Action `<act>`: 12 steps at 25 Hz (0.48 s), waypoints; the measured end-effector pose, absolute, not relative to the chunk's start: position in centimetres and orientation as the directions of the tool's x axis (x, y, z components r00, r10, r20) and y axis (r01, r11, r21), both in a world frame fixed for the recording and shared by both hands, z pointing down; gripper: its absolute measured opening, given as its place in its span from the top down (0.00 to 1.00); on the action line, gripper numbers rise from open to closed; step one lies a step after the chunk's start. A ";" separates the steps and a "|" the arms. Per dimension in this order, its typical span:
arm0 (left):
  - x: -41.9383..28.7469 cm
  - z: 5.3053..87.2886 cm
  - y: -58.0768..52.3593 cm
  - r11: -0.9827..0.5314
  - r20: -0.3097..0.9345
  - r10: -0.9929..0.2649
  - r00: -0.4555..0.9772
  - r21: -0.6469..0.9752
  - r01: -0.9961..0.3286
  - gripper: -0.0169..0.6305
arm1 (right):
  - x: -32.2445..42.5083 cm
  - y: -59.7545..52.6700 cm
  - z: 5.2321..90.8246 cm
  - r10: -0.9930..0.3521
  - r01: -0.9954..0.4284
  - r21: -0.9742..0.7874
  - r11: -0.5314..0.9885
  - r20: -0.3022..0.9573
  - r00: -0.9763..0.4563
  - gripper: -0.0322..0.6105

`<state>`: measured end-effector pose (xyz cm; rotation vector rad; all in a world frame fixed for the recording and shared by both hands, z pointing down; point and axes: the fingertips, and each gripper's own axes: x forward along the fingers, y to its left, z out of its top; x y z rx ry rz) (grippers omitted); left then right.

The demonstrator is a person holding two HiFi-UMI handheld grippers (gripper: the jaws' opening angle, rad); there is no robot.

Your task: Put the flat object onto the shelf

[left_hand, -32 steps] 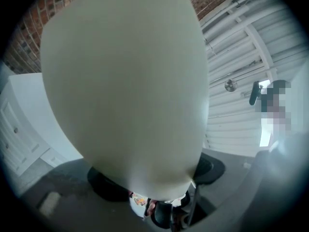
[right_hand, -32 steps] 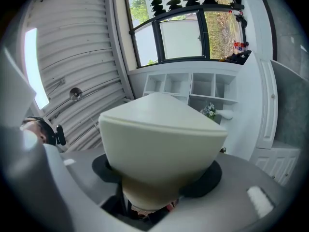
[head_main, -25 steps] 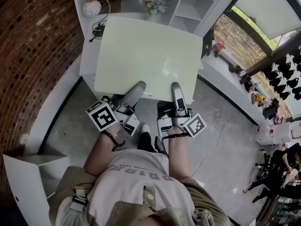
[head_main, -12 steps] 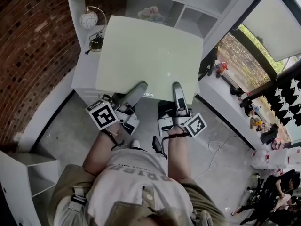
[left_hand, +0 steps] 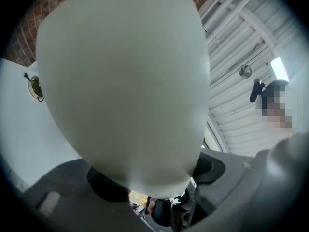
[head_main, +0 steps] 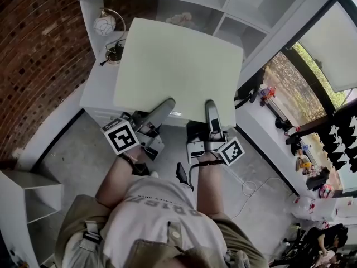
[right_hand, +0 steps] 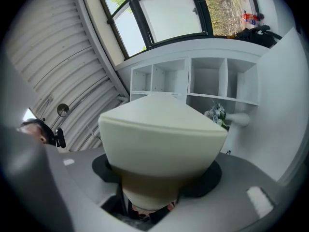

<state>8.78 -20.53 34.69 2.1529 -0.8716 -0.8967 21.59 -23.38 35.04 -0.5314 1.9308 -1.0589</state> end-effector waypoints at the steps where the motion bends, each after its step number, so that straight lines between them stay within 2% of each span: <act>1: 8.8 34.9 -20.8 -0.570 -0.341 -0.766 0.545 0.753 -0.329 0.41 | 21.5 -23.7 35.2 -0.686 0.037 -0.836 0.547 -0.473 -0.553 0.49; 12: 7.4 37.3 -24.9 -0.510 -0.286 -0.798 0.530 0.789 -0.343 0.41 | 20.0 -28.1 37.6 -0.689 0.051 -0.863 0.502 -0.435 -0.579 0.49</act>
